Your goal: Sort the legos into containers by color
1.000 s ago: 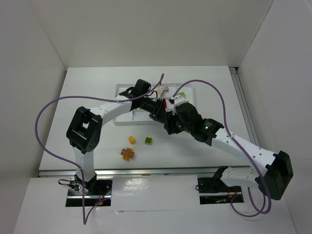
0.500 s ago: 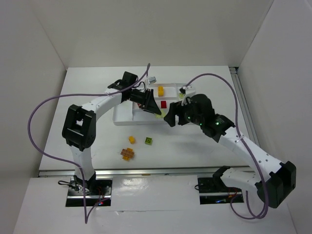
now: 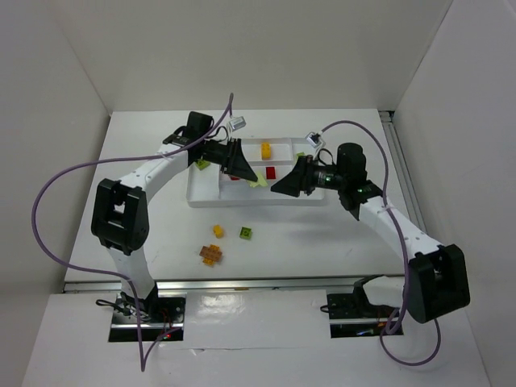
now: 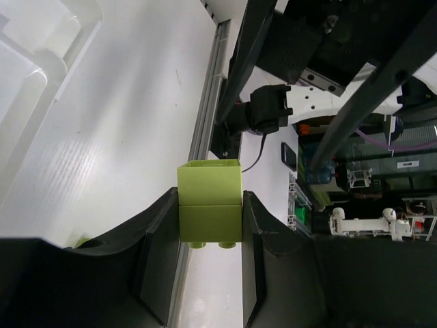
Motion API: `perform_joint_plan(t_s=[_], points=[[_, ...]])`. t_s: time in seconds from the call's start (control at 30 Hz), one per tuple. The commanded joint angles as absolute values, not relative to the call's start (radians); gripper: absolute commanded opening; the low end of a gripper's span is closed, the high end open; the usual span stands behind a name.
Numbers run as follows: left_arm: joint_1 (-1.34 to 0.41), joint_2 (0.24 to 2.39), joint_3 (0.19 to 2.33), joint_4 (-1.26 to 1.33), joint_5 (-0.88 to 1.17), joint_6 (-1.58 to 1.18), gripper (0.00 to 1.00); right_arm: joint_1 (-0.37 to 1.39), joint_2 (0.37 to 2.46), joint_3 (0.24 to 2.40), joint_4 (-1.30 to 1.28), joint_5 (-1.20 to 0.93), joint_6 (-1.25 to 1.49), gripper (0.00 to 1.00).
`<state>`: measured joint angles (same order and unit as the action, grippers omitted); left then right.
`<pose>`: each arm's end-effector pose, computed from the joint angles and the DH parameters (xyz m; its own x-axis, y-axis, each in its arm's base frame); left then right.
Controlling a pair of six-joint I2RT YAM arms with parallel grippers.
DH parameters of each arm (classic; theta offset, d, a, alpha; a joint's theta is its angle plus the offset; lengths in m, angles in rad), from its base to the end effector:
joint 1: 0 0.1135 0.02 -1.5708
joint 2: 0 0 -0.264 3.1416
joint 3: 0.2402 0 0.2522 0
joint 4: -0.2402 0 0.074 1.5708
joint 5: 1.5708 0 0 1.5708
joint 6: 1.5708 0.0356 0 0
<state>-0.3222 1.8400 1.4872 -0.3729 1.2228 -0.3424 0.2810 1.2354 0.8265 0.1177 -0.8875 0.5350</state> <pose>0.3738 -0.1601 0.2825 -0.8532 0.1641 -0.4951 0.5187 0.1655 -0.8388 0.2557 0.1025 0.2927 -0.6904 0.1358 -0.7105 -0.6240 0.3852 0.6799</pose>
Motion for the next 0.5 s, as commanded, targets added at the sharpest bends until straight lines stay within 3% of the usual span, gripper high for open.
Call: perform_joint_plan(t_s=[0.0,0.47], points=[[-0.321,1.792,1.493,-0.333,1.284,-0.314,0.0,0.307,1.247,0.851,0.332,-1.022,0.612,0.83],[-0.33,1.764,1.493,-0.333,1.319,-0.296,0.0,0.344,1.391,0.934,0.291,-0.999,0.537,0.85]])
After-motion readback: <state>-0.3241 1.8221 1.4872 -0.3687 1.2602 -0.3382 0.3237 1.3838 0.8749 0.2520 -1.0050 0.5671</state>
